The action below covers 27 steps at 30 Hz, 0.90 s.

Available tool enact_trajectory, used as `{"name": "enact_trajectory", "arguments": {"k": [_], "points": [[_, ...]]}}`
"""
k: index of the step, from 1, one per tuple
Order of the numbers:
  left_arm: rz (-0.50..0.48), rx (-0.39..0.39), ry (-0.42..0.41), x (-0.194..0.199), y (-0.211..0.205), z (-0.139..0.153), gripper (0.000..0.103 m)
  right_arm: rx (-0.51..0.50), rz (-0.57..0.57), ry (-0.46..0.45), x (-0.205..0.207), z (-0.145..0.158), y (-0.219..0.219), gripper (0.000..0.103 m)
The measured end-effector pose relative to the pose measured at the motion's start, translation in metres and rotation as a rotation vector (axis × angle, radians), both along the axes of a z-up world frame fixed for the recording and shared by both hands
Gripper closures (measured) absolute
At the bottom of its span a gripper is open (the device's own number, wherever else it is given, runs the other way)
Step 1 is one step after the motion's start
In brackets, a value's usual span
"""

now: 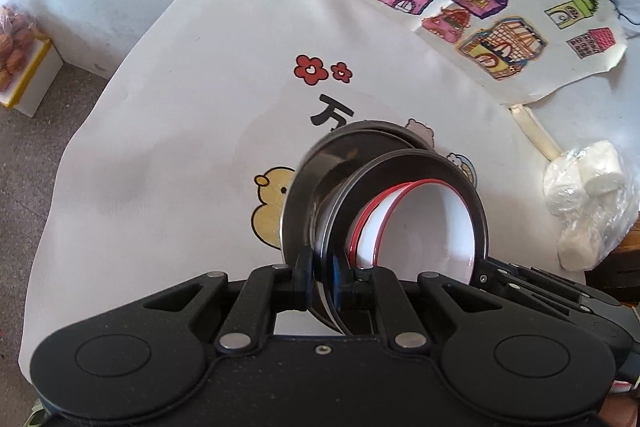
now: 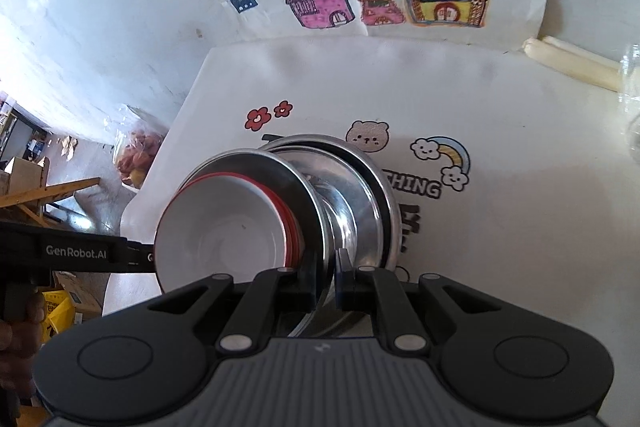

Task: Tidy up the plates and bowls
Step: 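Lift the steel bowl with both grippers and lower it onto the steel plate stack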

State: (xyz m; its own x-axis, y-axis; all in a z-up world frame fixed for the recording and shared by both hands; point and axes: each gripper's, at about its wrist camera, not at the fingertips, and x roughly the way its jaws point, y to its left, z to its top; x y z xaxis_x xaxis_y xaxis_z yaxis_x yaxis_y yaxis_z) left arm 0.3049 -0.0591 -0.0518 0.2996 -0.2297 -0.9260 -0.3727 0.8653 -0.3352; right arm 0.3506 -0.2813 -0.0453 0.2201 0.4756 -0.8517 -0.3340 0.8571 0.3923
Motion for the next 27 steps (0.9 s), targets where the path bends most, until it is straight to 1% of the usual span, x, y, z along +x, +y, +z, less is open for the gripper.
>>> {"name": "enact_trajectory", "arguments": {"k": [17,27], "points": [[-0.065,-0.006,0.045,0.032,0.008,-0.016,0.094,-0.027,-0.059,0.046,0.022,-0.016,0.011,0.094],[-0.099,-0.004,0.041,0.047,0.004,-0.017,0.094,-0.036,-0.097,0.052,0.030,-0.020,0.009,0.094]]}}
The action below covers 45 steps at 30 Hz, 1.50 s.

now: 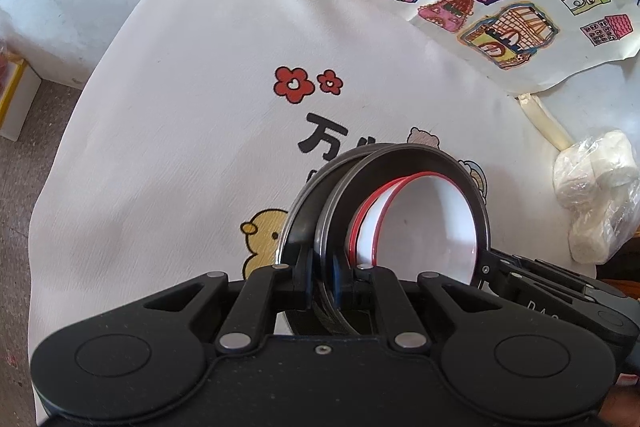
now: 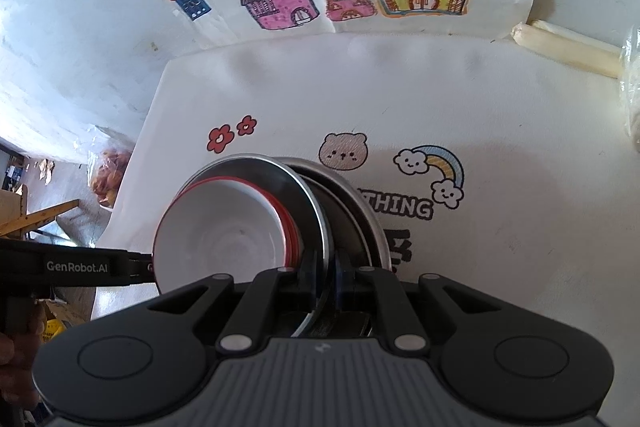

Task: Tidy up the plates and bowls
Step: 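Lift the steel bowl with both grippers and lower it onto the steel plate stack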

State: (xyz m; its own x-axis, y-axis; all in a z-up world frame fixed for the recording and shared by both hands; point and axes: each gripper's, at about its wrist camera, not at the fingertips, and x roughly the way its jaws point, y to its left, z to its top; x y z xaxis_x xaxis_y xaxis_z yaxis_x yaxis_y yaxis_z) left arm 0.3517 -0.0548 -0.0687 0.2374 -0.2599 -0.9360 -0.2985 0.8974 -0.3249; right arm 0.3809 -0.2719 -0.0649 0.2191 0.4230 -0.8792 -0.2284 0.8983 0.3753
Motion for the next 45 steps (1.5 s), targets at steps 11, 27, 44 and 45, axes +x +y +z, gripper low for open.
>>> {"name": "enact_trajectory", "arguments": {"k": [11,27,44,45], "points": [[-0.015,0.000,0.004,0.004,-0.004,-0.002,0.094,-0.008,-0.024,0.004,0.003,-0.001,-0.007,0.094],[0.028,0.018,0.006,-0.001,0.000,0.000,0.094,0.003,-0.004,0.017,0.001,-0.003,-0.002,0.093],[0.052,0.112,-0.013,-0.009,-0.012,0.017,0.085,-0.004,0.013,-0.061,-0.009,0.014,-0.010,0.084],[0.056,0.120,-0.013,-0.011,-0.013,0.018,0.082,0.000,0.015,-0.064,-0.010,0.015,-0.011,0.081]]}}
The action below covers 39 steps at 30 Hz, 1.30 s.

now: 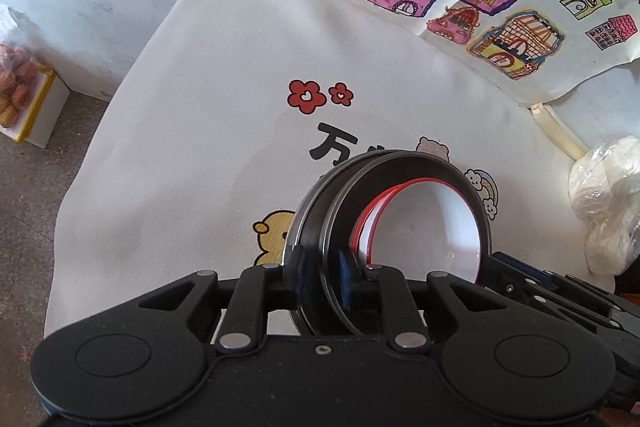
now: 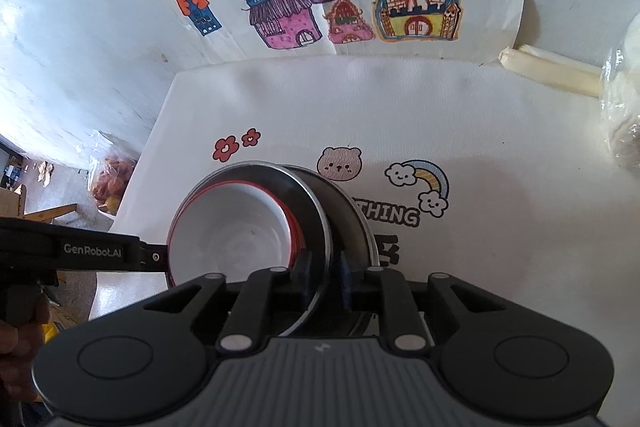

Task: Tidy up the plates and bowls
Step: 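Lift the steel bowl with both grippers and lower it onto the steel plate stack, then open both grippers to release the steel bowl on the plates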

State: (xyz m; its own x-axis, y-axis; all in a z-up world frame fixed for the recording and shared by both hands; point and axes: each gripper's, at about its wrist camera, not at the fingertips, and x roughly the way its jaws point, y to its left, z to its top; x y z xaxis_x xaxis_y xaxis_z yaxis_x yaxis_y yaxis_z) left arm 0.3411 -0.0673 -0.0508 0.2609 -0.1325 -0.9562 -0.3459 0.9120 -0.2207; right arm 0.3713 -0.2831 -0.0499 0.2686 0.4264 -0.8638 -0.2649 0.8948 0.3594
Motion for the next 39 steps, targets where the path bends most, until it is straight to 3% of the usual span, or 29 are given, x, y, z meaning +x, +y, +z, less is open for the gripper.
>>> {"name": "enact_trajectory", "arguments": {"k": [2,8,10,20,24,29,39], "points": [[0.007,0.022,-0.001,-0.003,-0.002,0.003,0.078,0.001,0.001,-0.006,-0.001,0.002,-0.002,0.078],[0.050,0.078,-0.010,-0.012,-0.002,0.010,0.050,-0.009,0.001,-0.028,-0.006,0.007,-0.006,0.069],[0.067,0.098,-0.012,-0.014,-0.002,0.013,0.041,-0.017,-0.001,-0.037,-0.007,0.009,-0.008,0.058],[0.137,0.196,-0.038,-0.031,-0.010,0.028,0.016,-0.006,0.005,-0.099,-0.016,0.026,-0.024,0.034],[0.162,0.226,-0.063,-0.037,-0.016,0.040,0.003,0.004,0.016,-0.130,-0.022,0.038,-0.031,0.017],[0.172,0.243,-0.124,-0.046,-0.027,0.057,0.001,0.036,0.033,-0.168,-0.029,0.052,-0.039,0.000],[0.176,0.280,-0.224,-0.069,-0.049,0.073,0.001,0.074,0.066,-0.260,-0.041,0.068,-0.053,0.000]]}}
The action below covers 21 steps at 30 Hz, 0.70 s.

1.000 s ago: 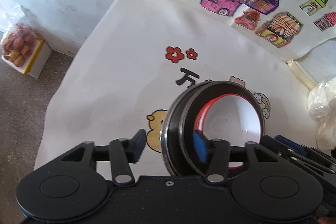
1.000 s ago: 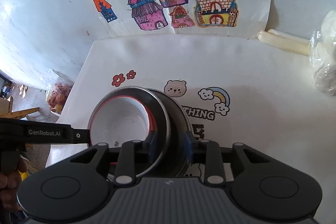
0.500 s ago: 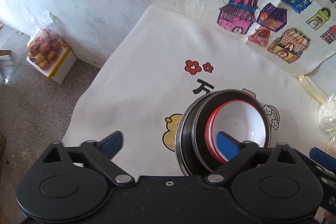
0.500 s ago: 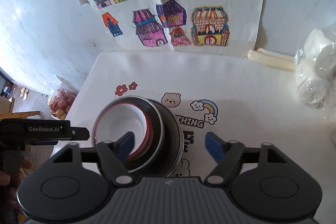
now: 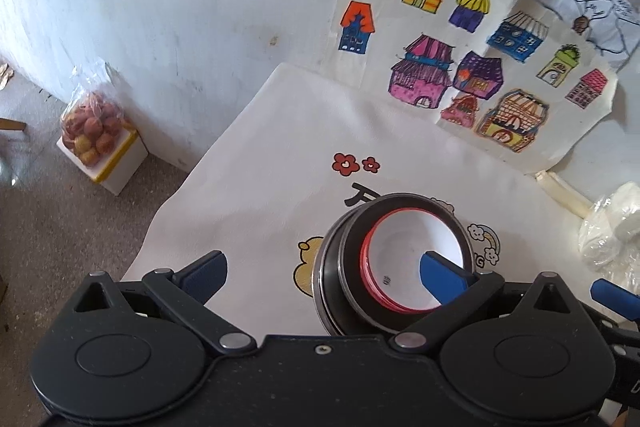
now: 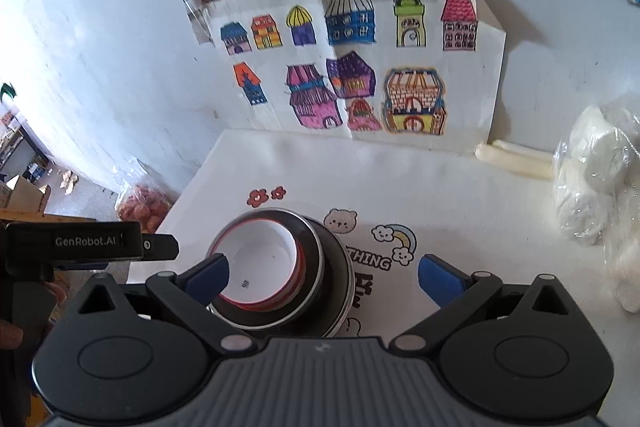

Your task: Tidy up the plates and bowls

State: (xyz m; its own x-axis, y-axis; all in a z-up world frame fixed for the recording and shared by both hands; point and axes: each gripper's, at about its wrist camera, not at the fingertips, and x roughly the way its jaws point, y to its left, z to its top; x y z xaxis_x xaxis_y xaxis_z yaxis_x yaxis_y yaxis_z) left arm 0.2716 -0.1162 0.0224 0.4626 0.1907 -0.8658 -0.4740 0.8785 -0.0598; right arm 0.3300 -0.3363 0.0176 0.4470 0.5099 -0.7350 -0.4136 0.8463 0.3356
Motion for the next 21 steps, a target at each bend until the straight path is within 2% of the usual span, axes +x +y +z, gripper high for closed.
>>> {"name": "enact_trajectory", "arguments": {"k": [4,8,15,21], "points": [[-0.007,0.020,-0.006,-0.012,-0.006,0.002,0.001,0.007,-0.007,-0.013,-0.005,0.000,-0.005,0.000],[-0.025,0.077,-0.016,-0.028,-0.011,0.002,0.001,-0.001,-0.038,-0.009,-0.011,-0.002,-0.012,0.000],[-0.058,0.120,-0.044,-0.051,-0.003,0.009,0.001,-0.010,-0.051,0.012,-0.034,-0.007,-0.013,0.000],[-0.097,0.096,-0.106,-0.065,0.011,0.013,0.001,-0.043,-0.085,-0.045,-0.053,0.007,-0.004,0.000]]}}
